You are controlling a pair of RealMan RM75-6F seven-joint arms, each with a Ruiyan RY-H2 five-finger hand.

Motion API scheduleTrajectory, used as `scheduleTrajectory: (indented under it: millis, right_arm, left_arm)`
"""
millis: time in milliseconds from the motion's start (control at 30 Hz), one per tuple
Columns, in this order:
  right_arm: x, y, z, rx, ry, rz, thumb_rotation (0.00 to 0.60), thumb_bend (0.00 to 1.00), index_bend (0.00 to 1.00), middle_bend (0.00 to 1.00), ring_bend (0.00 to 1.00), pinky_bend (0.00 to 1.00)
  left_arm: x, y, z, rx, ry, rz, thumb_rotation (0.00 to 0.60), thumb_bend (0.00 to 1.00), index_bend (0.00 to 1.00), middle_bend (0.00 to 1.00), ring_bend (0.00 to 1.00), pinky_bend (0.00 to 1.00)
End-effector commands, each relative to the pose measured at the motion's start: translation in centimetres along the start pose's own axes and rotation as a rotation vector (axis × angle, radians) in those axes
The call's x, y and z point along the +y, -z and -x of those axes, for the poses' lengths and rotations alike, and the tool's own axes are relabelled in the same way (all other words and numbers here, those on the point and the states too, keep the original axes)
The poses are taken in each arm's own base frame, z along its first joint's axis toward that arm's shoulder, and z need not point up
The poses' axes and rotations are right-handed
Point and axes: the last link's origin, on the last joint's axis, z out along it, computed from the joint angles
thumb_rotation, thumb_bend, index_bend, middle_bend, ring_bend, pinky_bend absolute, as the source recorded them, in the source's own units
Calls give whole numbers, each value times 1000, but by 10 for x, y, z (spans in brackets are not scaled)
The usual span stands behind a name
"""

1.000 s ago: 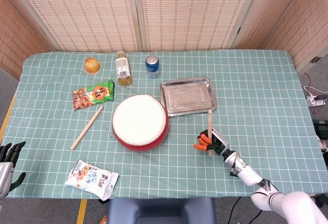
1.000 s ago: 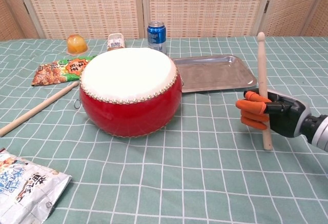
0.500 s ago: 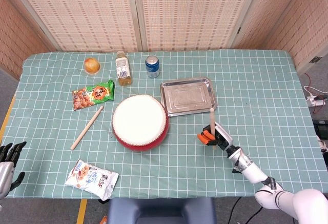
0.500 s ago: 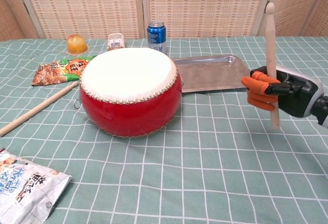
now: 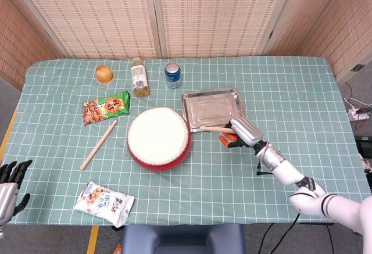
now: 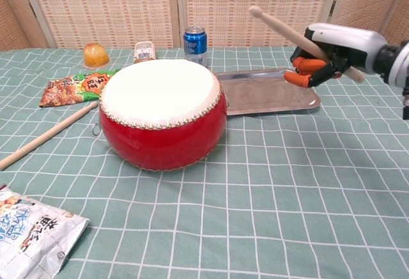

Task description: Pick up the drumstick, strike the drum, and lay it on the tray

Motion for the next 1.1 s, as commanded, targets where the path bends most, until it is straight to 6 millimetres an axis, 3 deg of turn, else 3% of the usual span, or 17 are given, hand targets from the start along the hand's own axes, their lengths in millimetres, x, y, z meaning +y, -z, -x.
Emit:
scheduleTrajectory:
  millis: [33, 333, 533, 633, 767, 867, 1100]
  right_arm:
    - [-48, -51, -32, -77, 378, 13, 600, 502, 1000, 1000, 1000, 1000]
    - [-79, -90, -16, -86, 698, 16, 600, 513, 1000, 1000, 1000, 1000]
    - [-84, -95, -8, -92, 810, 22, 600, 514, 1000, 1000, 1000, 1000]
    - [-80, -98, 9, -122, 945, 25, 600, 514, 1000, 1000, 1000, 1000]
    - [-76, -99, 17, -129, 1001, 41, 600, 514, 1000, 1000, 1000, 1000]
    - [-80, -100, 12, -98, 960, 52, 600, 515, 1000, 1000, 1000, 1000]
    - [-94, -98, -10, 9, 623, 57, 600, 515, 1000, 1000, 1000, 1000]
  left_arm:
    - [0, 0, 0, 0, 0, 0, 600, 314, 70, 103, 21, 38]
    - [-2, 2, -1, 7, 1, -2, 600, 314, 70, 103, 21, 38]
    - [-3, 2, -1, 9, 3, -3, 600, 313, 71, 103, 21, 38]
    - [-3, 2, 1, 8, 5, -1, 600, 314, 71, 103, 20, 38]
    - [-3, 2, 2, 6, 5, -1, 600, 313, 70, 103, 21, 38]
    - [-4, 2, 2, 4, 6, -8, 600, 313, 70, 103, 21, 38]
    - [-4, 1, 2, 8, 3, -6, 600, 312, 70, 102, 20, 38]
